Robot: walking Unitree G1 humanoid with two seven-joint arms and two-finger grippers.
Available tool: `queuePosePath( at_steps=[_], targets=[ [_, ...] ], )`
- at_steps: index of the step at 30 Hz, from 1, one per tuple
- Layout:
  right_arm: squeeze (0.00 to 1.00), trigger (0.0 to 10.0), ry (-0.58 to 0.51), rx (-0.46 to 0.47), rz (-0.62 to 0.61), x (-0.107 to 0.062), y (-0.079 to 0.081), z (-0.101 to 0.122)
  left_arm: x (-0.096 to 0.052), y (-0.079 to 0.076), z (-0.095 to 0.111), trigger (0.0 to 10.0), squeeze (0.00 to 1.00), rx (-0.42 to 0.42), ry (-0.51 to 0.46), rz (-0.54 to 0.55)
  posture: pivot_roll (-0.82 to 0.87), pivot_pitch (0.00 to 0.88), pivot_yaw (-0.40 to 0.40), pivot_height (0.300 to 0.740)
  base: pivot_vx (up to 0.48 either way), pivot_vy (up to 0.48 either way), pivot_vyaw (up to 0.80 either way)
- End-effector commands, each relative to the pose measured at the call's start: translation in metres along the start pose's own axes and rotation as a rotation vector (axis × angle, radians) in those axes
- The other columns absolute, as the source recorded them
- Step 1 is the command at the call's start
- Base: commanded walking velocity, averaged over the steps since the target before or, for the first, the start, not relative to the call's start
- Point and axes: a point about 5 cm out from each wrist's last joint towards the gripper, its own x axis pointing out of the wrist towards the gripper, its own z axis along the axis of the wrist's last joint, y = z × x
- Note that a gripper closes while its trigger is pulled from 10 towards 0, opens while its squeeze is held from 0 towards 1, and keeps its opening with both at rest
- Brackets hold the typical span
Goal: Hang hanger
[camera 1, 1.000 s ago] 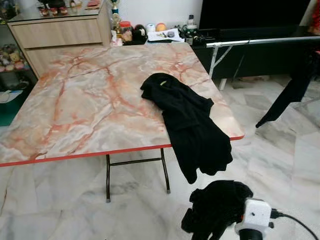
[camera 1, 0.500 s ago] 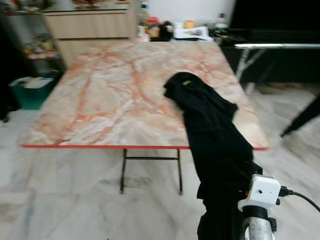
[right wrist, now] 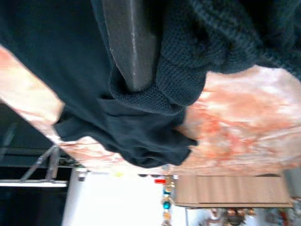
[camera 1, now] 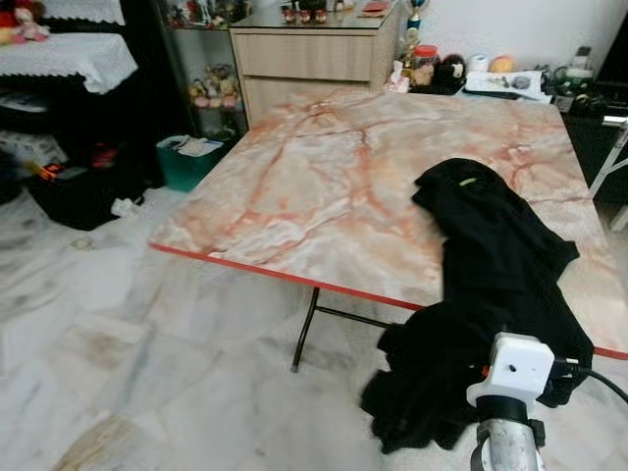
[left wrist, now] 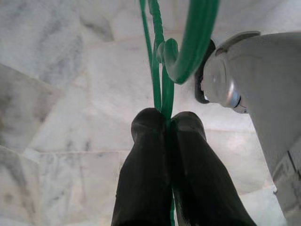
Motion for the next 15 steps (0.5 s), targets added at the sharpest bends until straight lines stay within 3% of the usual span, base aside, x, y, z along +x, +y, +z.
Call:
queuePosePath(
  at_steps=[1, 10, 15],
  targets=[
    [0.0, 10.0, -0.039, 0.009, -0.007, 0.002, 0.001, 0.01, 0.0, 0.001, 0.0, 10.0, 0.0, 0.028, 0.001, -0.003, 0.06, 0.064, 0.048, 0.74, 0.0, 0.0, 0.0],
    [0.0, 10.0, -0.065, 0.004, -0.026, 0.008, 0.0, 0.022, 0.0, 0.0, 0.001, 10.0, 0.0, 0.007, -0.002, -0.012, 0.07, 0.07, 0.042, 0.74, 0.0, 0.0, 0.0],
    [0.0, 10.0, -0.156, -0.011, -0.051, 0.019, -0.002, 0.046, 0.0, 0.0, 0.001, 10.0, 0.0, 0.007, -0.004, -0.01, 0.07, 0.073, 0.043, 0.74, 0.29, 0.0, 0.0]
  ],
)
